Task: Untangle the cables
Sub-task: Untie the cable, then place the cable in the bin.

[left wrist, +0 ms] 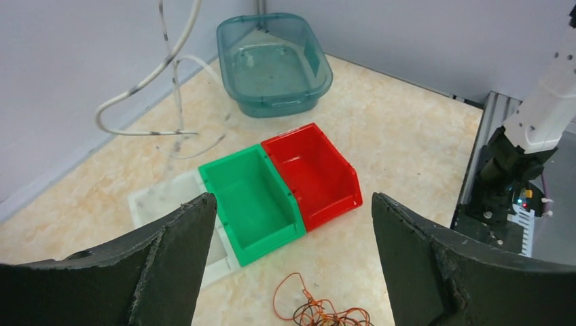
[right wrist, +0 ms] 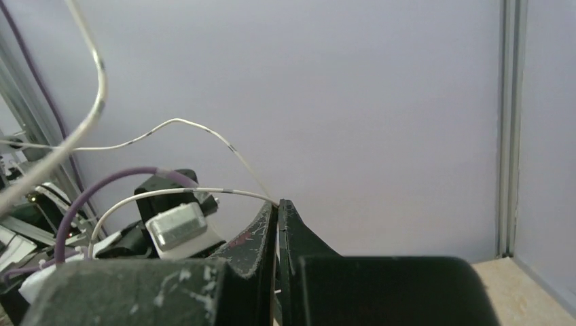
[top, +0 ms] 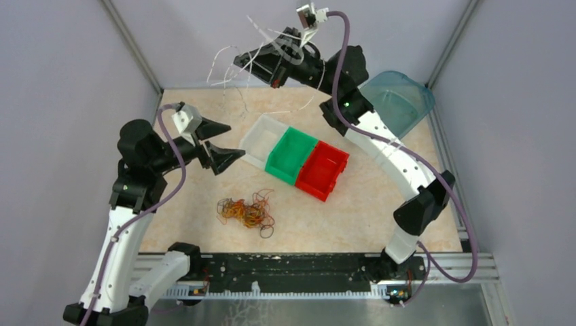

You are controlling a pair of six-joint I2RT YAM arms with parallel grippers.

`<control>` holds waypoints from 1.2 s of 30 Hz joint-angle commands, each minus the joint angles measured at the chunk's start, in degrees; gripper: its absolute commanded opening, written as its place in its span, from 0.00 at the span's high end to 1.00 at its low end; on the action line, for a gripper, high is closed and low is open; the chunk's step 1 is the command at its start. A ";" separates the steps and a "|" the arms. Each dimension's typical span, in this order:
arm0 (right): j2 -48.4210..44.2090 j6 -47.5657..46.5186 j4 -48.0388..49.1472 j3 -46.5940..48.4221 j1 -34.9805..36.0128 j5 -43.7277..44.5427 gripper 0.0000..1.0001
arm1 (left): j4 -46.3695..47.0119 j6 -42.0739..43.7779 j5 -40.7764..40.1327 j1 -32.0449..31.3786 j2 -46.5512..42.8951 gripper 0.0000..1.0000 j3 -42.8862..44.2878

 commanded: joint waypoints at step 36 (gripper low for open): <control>3.98 -22.52 -20.32 -10.97 -8.65 22.69 1.00 | -15.18 15.59 -24.96 0.07 2.25 0.00 12.63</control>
